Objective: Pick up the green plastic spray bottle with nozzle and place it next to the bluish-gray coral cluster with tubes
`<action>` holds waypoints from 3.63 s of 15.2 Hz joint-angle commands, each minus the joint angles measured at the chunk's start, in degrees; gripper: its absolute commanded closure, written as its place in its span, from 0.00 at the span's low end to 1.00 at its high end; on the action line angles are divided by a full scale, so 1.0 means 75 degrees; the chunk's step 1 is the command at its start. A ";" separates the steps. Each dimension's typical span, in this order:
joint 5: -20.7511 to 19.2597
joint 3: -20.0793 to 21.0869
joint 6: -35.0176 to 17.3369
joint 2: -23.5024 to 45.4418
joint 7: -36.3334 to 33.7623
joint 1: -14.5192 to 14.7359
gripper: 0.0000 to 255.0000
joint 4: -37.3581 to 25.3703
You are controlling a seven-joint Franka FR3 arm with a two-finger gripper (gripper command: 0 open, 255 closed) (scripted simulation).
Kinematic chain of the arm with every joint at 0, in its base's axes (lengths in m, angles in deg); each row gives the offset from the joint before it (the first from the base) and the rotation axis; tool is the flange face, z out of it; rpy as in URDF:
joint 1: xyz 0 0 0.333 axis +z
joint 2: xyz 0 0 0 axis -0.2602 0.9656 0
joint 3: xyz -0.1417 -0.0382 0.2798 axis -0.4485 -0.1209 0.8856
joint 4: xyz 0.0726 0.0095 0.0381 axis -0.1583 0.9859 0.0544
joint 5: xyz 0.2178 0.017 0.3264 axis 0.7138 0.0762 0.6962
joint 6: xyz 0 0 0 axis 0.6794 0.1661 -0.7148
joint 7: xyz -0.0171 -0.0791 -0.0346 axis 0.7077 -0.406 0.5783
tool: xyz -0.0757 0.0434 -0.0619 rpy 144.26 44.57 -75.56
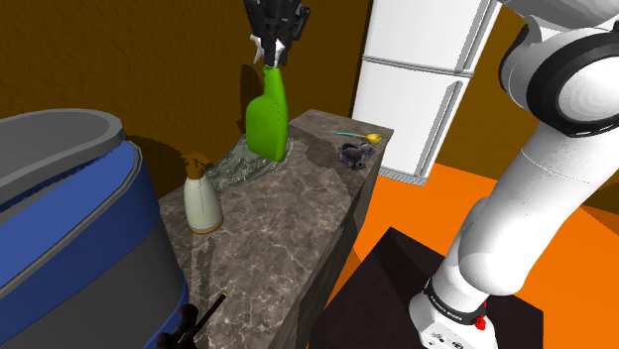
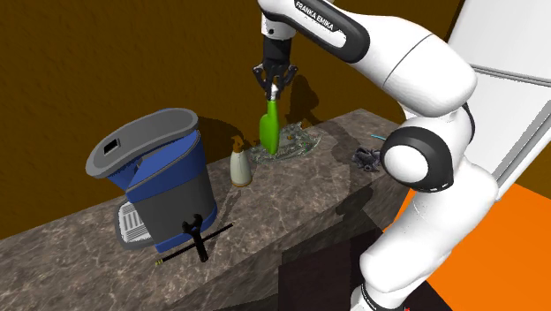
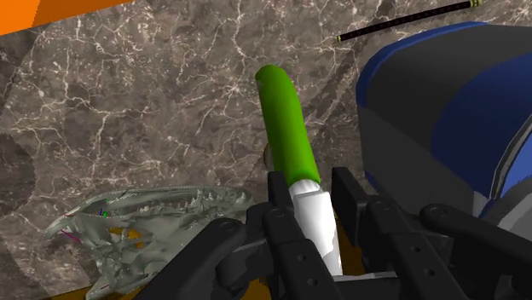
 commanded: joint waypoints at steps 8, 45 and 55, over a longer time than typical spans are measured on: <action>0.0113 -0.1043 0.0100 -0.0086 0.1861 -0.0847 1.00 0.0068; 0.0195 -0.2537 -0.1879 0.0272 0.5080 -0.2452 1.00 0.1893; 0.0182 -0.2524 -0.3004 -0.0084 0.5141 -0.2443 1.00 0.3374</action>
